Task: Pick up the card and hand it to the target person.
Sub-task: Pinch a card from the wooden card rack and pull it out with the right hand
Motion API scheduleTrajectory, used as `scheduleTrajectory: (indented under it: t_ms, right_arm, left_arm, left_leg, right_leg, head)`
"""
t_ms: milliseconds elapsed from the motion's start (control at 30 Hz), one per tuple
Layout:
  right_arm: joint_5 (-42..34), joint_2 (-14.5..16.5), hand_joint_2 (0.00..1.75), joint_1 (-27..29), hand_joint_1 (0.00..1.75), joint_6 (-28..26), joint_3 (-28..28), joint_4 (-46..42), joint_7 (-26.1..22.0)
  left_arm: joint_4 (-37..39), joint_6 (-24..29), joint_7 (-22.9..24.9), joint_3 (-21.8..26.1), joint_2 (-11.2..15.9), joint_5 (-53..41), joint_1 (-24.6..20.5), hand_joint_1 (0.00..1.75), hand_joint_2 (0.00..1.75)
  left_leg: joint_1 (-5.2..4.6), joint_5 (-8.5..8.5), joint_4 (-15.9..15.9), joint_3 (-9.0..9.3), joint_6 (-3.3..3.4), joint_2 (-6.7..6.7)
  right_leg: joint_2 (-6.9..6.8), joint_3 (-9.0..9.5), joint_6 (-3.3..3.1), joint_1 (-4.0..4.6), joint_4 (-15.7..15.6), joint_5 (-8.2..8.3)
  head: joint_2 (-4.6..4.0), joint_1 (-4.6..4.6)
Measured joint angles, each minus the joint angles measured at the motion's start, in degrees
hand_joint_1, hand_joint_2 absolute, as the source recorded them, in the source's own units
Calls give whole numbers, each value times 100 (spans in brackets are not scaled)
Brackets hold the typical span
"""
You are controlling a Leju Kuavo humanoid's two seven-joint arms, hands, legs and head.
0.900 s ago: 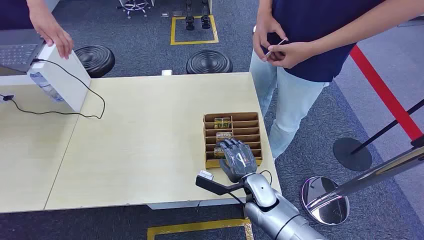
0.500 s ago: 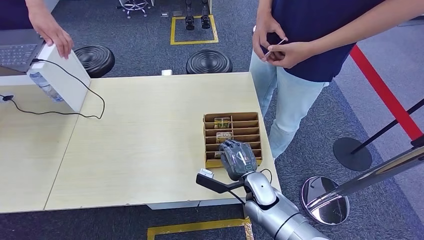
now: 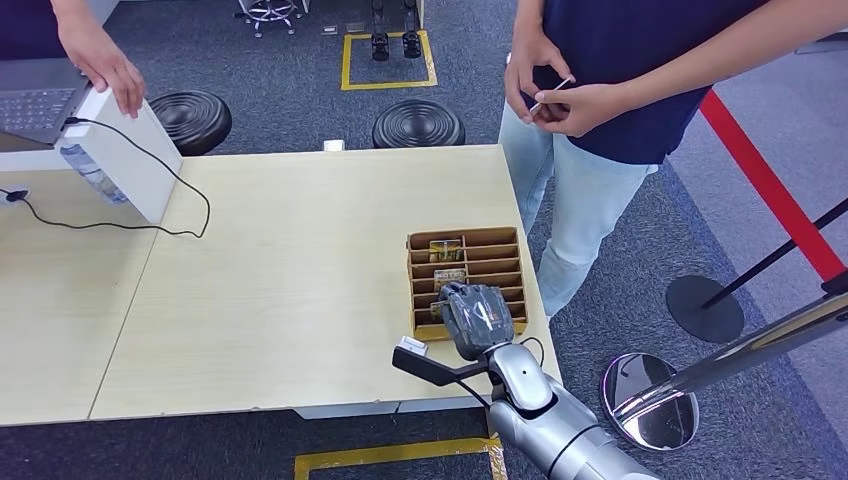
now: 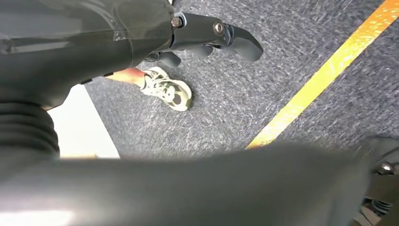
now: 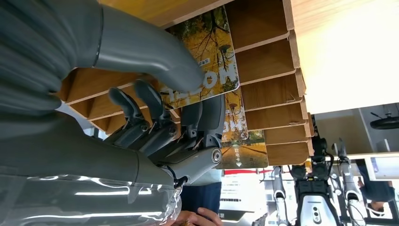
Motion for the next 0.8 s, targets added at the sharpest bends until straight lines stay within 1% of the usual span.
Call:
scheduleTrajectory:
  t_ms: [200, 467, 800]
  right_arm:
    - [-66, 0, 175, 1, 161, -70, -2, 57, -19]
    - [-551, 8, 175, -60, 161, -121, -127, 19, -153]
    - [-942, -37, 175, -402, 161, 23, -513, -774, -35]
  left_arm:
    - [0, 180, -72, 1, 0, -48, -4, 0, 175]
    - [0, 123, -43, 1, 0, -37, -2, 0, 175]
    - [0, 101, -21, 1, 0, 32, -1, 0, 175]
  left_leg:
    - [0, 0, 0, 0, 0, 1]
    - [0, 1, 0, -1, 0, 0]
    - [0, 5, 0, 0, 0, 0]
  right_leg:
    - [1, -1, 0, 0, 0, 0]
    - [0, 2, 0, 0, 1, 1]
    - [1, 1, -1, 0, 1, 2]
  head:
    - [0, 0]
    - [0, 0]
    - [0, 0]
